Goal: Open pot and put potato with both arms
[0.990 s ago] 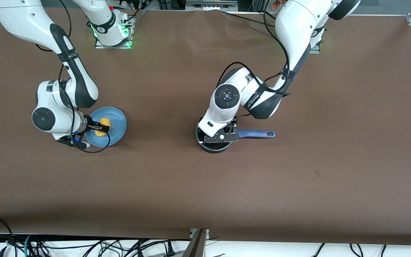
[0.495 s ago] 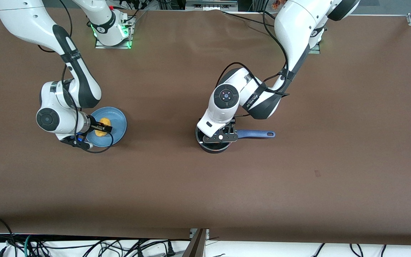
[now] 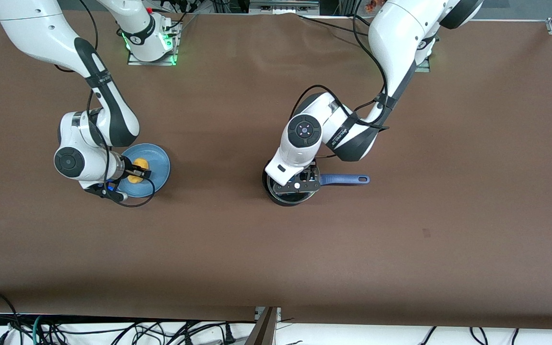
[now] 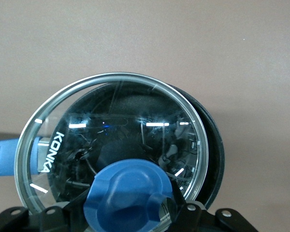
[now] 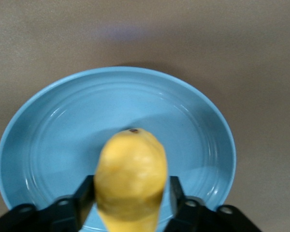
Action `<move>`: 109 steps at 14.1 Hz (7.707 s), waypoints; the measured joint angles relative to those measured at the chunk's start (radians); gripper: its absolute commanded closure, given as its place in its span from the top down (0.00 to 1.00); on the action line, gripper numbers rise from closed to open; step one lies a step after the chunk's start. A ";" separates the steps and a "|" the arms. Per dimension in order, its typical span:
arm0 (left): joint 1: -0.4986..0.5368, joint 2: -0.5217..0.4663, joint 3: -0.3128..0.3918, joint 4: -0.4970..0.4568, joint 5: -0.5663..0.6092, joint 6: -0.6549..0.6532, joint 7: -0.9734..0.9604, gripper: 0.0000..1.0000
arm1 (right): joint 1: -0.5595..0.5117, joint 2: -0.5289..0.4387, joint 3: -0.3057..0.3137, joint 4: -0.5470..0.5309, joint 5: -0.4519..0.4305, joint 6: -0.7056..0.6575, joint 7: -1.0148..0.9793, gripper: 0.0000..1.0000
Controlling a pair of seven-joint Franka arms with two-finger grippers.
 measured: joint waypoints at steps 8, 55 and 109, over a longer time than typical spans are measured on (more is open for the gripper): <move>0.057 -0.009 -0.003 0.038 -0.005 -0.026 0.024 0.00 | 0.002 -0.008 0.019 0.029 -0.002 -0.003 -0.004 0.34; 0.904 -0.296 -0.027 -0.244 -0.092 -0.202 1.349 1.00 | 0.422 0.379 0.327 0.602 -0.002 0.267 0.556 0.99; 0.431 -0.716 0.305 -0.314 -0.037 -0.344 0.721 1.00 | 0.003 -0.411 -0.025 0.499 0.005 -0.763 -0.434 1.00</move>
